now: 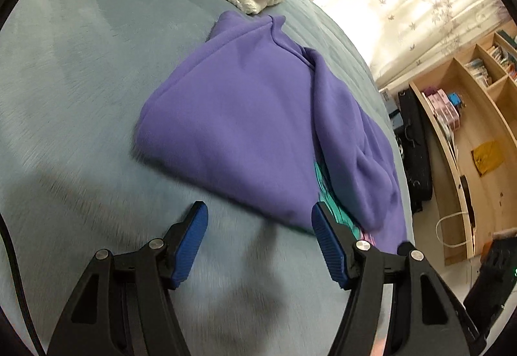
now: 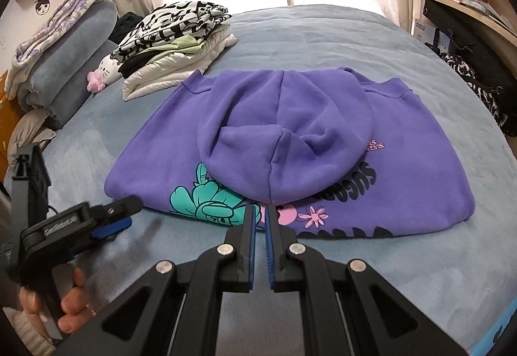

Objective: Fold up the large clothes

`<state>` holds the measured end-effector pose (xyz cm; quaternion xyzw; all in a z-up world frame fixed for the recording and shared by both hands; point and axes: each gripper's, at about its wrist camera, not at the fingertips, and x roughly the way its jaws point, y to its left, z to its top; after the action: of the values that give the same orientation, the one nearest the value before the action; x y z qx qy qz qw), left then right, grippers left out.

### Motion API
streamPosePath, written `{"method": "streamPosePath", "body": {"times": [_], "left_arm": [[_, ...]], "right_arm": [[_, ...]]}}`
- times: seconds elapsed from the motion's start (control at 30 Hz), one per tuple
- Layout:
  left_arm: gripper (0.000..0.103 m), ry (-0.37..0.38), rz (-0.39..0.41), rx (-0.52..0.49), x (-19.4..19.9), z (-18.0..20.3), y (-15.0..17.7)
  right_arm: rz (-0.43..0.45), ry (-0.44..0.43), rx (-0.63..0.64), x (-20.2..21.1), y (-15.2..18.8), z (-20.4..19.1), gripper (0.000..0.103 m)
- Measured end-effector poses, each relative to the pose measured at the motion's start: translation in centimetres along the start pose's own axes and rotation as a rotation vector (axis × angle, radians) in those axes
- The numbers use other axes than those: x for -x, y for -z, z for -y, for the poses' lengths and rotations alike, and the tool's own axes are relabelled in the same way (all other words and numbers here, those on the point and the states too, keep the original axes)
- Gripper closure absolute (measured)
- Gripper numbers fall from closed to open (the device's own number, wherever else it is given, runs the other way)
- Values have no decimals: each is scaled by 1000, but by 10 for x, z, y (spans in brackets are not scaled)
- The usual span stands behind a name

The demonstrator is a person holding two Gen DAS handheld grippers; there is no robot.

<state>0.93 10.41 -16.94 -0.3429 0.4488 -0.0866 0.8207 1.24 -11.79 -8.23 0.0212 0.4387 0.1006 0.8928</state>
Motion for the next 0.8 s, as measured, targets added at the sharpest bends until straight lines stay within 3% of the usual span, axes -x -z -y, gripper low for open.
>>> {"method": "streamPosePath", "body": {"times": [0.33, 0.53, 0.63, 0.67, 0.7, 0.8], "left_arm": [[36, 18, 21, 67, -42, -8, -44], [36, 1, 74, 75, -57, -2, -69], [49, -50, 124, 15, -57, 11, -74], [59, -72, 149, -25, -54, 18, -74], [67, -95, 172, -70, -51, 26, -74], [77, -132, 250, -221, -39, 61, -73]], "right_arm": [[29, 27, 2, -29, -30, 7, 98], [41, 56, 12, -60, -51, 9, 98], [-2, 78, 34, -86, -49, 7, 98], [-4, 81, 38, -91, -47, 6, 98], [9, 81, 41, -94, -43, 5, 97], [47, 78, 54, -92, -37, 4, 97]]}}
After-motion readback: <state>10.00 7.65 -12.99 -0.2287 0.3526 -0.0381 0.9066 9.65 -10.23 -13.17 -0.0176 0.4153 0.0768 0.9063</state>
